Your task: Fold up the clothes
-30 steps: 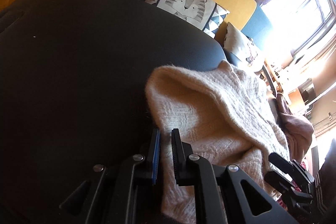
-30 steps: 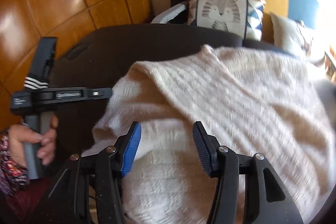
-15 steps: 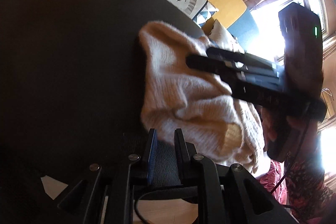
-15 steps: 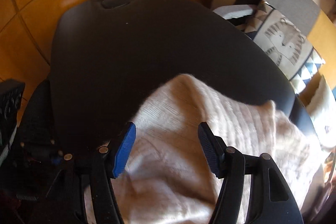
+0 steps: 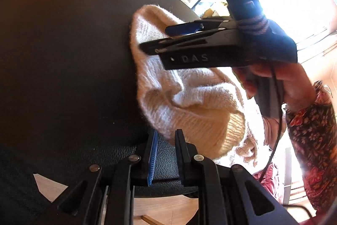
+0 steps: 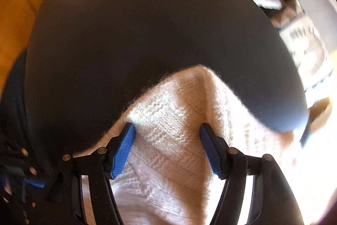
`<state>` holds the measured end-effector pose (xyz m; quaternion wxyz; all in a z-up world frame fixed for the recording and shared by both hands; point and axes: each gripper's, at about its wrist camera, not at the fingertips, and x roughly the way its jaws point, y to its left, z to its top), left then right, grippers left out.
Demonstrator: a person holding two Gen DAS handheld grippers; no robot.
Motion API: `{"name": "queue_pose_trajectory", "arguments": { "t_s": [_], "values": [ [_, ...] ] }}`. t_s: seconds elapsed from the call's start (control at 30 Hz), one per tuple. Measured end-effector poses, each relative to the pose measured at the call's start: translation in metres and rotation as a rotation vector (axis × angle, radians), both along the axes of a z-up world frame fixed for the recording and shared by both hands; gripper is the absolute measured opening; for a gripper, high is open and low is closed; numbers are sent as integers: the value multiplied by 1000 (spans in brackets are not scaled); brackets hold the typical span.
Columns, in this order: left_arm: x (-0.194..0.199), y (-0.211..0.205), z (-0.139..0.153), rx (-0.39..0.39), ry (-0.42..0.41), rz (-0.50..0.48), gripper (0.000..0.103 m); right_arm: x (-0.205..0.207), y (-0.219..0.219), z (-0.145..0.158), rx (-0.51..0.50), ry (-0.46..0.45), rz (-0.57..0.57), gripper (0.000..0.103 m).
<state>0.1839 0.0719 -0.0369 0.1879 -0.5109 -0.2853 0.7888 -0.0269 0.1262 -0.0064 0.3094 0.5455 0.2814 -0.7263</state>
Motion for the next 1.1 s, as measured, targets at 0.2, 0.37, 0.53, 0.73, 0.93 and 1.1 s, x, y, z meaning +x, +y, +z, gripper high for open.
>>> {"name": "queue_pose_trajectory", "arguments": {
  "t_s": [0.2, 0.37, 0.53, 0.73, 0.93, 1.1],
  "values": [
    [-3, -10, -3, 19, -1, 35, 16, -1, 22, 5, -93, 52, -141, 12],
    [-4, -15, 0, 1, 4, 54, 16, -6, 57, 19, -269, 64, -305, 11],
    [0, 0, 8, -25, 23, 35, 16, -9, 104, 46, -468, 79, -465, 11],
    [-11, 24, 22, -43, 61, -47, 16, -12, 150, 71, -568, 153, -592, 11],
    [-9, 53, 29, -71, 119, -132, 17, -37, 190, 77, -634, 136, -696, 11],
    [-3, 65, 33, -39, 153, -184, 18, -40, 210, 69, -679, 114, -734, 11]
  ]
}}
